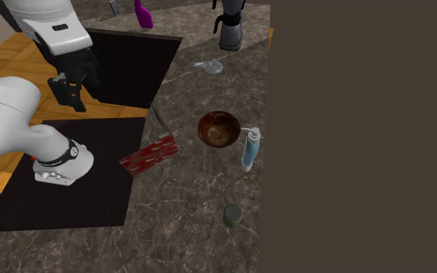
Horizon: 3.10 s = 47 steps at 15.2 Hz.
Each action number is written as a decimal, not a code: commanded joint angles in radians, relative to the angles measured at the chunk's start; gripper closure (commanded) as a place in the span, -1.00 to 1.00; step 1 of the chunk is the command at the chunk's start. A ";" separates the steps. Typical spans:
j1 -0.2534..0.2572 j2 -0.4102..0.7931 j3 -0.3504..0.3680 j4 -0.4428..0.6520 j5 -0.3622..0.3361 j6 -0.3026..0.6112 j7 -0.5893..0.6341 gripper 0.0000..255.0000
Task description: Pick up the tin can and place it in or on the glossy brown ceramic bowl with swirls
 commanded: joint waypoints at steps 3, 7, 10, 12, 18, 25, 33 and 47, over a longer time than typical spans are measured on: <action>-0.008 0.051 -0.018 -0.008 -0.016 0.064 -0.016 -1.00; -0.022 0.165 -0.055 -0.007 -0.043 0.188 -0.047 -1.00; -0.032 0.260 -0.080 0.008 -0.058 0.276 -0.069 -1.00; -0.039 0.326 -0.097 0.026 -0.065 0.332 -0.084 -1.00; -0.055 0.538 -0.141 0.110 -0.069 0.477 -0.131 -1.00; -0.077 0.798 -0.178 0.267 -0.039 0.599 -0.195 -1.00; -0.124 1.103 -0.188 0.527 0.021 0.663 -0.268 -1.00; -0.202 1.485 -0.169 0.914 0.081 0.678 -0.323 -1.00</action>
